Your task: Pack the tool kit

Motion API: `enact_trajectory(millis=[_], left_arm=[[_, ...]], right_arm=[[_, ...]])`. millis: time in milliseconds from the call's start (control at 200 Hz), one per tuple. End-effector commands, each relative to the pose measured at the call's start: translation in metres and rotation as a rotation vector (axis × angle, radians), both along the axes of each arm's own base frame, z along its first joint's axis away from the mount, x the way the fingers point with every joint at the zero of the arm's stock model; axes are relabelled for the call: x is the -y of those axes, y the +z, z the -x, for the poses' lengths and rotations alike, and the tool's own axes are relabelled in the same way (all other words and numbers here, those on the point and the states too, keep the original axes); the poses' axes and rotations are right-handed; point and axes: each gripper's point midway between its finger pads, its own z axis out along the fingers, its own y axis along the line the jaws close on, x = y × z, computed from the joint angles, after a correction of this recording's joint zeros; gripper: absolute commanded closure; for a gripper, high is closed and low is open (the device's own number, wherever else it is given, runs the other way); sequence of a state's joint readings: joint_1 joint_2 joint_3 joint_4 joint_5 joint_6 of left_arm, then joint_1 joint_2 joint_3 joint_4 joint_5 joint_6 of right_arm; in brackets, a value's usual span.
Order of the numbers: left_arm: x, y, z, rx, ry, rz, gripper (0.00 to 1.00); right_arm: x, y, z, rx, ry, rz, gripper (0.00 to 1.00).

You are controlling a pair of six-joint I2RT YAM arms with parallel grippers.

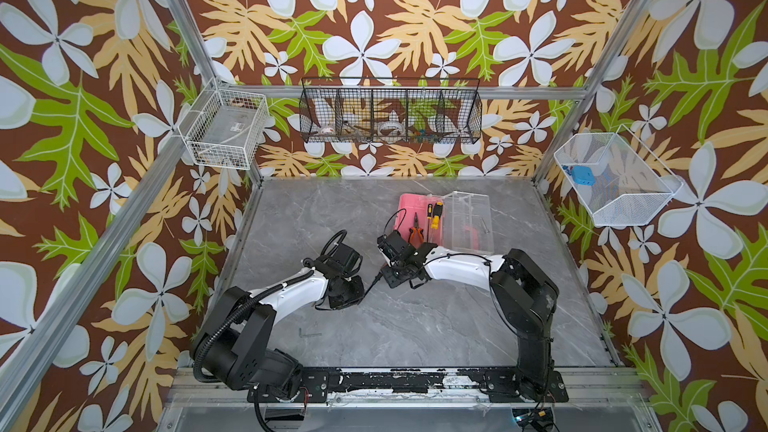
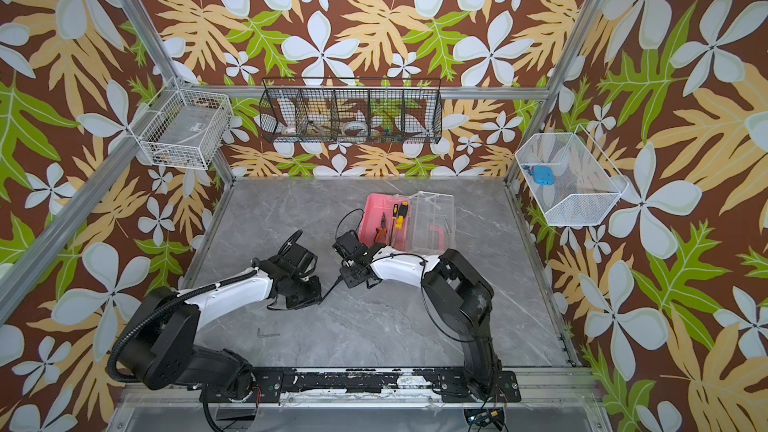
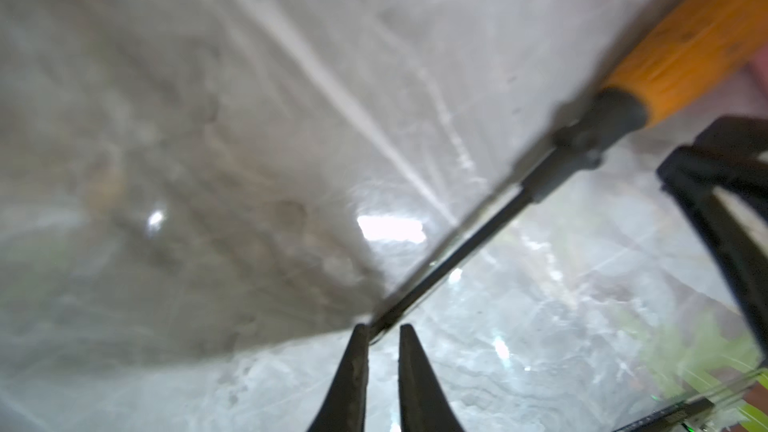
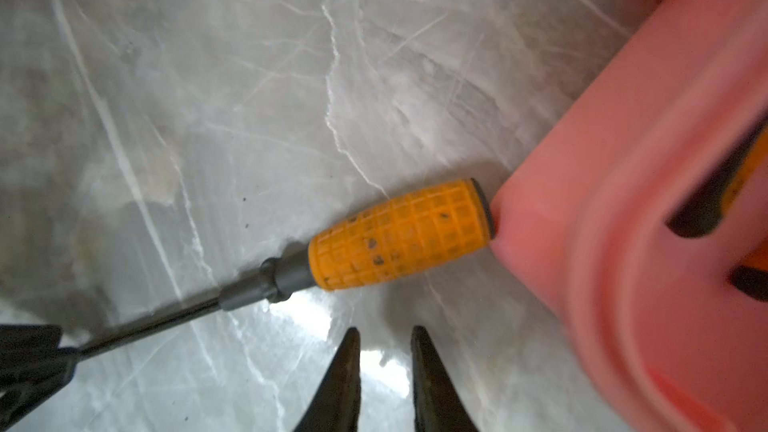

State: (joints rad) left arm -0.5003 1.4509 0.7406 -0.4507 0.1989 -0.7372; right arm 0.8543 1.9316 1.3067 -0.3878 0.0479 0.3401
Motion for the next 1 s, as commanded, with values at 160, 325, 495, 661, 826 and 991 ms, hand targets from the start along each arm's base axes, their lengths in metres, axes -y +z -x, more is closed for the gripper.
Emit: enact_trajectory(millis=[160, 325, 495, 661, 826, 991], left_arm=[[0.029, 0.039, -0.059, 0.207, -0.088, 0.042, 0.6], [0.051, 0.043, -0.077, 0.267, -0.18, -0.012, 0.31], [0.07, 0.027, -0.078, 0.288, -0.283, -0.115, 0.35], [0.065, 0.008, -0.076, 0.272, -0.303, -0.191, 0.41], [0.066, 0.0, -0.084, 0.281, -0.31, -0.235, 0.41], [0.087, -0.008, -0.084, 0.287, -0.359, -0.252, 0.51]], right_arm=[[0.021, 0.058, 0.009, 0.006, -0.066, -0.167, 0.75], [0.065, 0.099, 0.009, 0.021, -0.161, -0.274, 0.72], [0.111, 0.135, 0.001, 0.083, -0.255, -0.328, 0.68], [0.133, 0.146, 0.0, 0.105, -0.3, -0.336, 0.67], [0.138, 0.144, 0.006, 0.102, -0.308, -0.337, 0.67], [0.141, 0.146, 0.008, 0.105, -0.309, -0.337, 0.67]])
